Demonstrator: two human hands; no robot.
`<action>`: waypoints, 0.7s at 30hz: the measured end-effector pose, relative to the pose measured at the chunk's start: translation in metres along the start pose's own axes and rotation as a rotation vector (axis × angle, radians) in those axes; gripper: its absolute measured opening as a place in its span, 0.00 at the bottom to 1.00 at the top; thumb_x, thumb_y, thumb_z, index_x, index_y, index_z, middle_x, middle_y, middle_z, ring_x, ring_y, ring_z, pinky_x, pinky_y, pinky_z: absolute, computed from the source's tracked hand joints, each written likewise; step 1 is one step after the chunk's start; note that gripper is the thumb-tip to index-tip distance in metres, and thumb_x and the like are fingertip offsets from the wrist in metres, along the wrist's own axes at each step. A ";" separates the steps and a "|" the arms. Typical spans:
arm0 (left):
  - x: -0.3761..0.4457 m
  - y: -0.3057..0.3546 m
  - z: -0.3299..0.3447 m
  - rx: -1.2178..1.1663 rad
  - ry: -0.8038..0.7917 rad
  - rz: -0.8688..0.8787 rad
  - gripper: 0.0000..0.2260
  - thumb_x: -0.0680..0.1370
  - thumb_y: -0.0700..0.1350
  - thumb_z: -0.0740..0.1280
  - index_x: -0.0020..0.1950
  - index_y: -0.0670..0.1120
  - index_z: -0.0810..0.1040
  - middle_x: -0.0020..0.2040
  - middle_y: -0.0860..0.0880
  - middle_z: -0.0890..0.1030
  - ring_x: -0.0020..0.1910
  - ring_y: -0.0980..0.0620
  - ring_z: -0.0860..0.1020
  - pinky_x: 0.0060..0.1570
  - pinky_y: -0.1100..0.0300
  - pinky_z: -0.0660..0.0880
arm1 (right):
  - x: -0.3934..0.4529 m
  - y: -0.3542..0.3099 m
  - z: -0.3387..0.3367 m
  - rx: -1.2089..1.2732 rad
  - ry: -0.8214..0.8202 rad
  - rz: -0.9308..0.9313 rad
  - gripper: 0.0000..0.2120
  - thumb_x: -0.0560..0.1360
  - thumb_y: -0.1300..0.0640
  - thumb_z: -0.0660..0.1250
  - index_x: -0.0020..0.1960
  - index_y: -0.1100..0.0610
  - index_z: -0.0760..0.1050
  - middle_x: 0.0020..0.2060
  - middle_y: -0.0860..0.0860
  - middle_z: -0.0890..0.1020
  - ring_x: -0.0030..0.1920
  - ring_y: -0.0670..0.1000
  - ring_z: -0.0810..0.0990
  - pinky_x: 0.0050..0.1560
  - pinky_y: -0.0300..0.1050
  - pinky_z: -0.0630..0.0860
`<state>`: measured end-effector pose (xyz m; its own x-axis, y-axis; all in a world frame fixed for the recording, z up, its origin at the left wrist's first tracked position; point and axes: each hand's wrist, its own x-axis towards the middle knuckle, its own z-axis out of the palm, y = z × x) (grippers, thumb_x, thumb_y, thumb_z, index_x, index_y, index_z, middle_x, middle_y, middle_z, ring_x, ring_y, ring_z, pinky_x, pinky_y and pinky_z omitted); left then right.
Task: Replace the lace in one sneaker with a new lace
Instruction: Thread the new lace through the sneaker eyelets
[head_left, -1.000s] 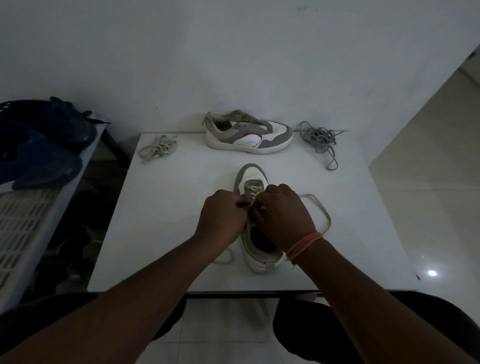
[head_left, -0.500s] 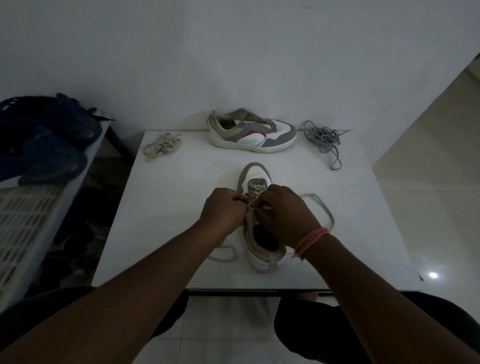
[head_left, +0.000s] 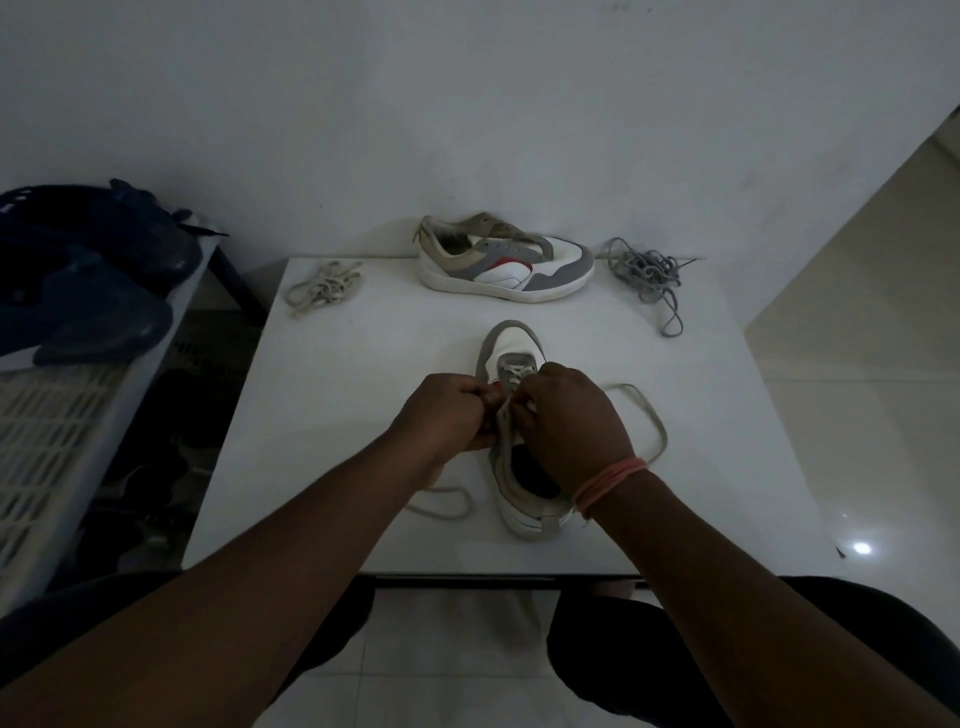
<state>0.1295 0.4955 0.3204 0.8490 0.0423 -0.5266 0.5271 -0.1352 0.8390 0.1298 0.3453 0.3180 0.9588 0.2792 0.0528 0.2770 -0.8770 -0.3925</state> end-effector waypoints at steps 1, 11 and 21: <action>0.000 0.000 -0.001 -0.032 -0.014 -0.022 0.06 0.81 0.36 0.67 0.52 0.39 0.84 0.49 0.37 0.85 0.47 0.43 0.85 0.45 0.54 0.84 | 0.000 0.000 0.000 0.016 -0.007 0.022 0.09 0.80 0.56 0.63 0.51 0.58 0.80 0.48 0.54 0.79 0.50 0.54 0.77 0.49 0.48 0.76; 0.015 0.003 -0.004 0.341 0.137 0.128 0.12 0.71 0.54 0.59 0.44 0.47 0.76 0.46 0.44 0.83 0.48 0.41 0.83 0.50 0.44 0.82 | -0.007 0.008 -0.016 0.047 -0.012 0.208 0.11 0.75 0.44 0.69 0.48 0.50 0.73 0.46 0.48 0.75 0.48 0.50 0.75 0.54 0.50 0.74; -0.011 0.085 -0.071 -0.021 0.332 0.062 0.09 0.83 0.48 0.60 0.46 0.47 0.75 0.32 0.49 0.70 0.22 0.54 0.66 0.26 0.65 0.63 | -0.004 0.013 -0.017 0.061 -0.223 0.282 0.17 0.79 0.46 0.64 0.35 0.51 0.66 0.34 0.49 0.73 0.33 0.46 0.70 0.38 0.42 0.70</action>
<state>0.1677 0.5538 0.4071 0.8427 0.3556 -0.4043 0.4722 -0.1274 0.8722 0.1302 0.3262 0.3282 0.9578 0.1141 -0.2638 -0.0067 -0.9086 -0.4176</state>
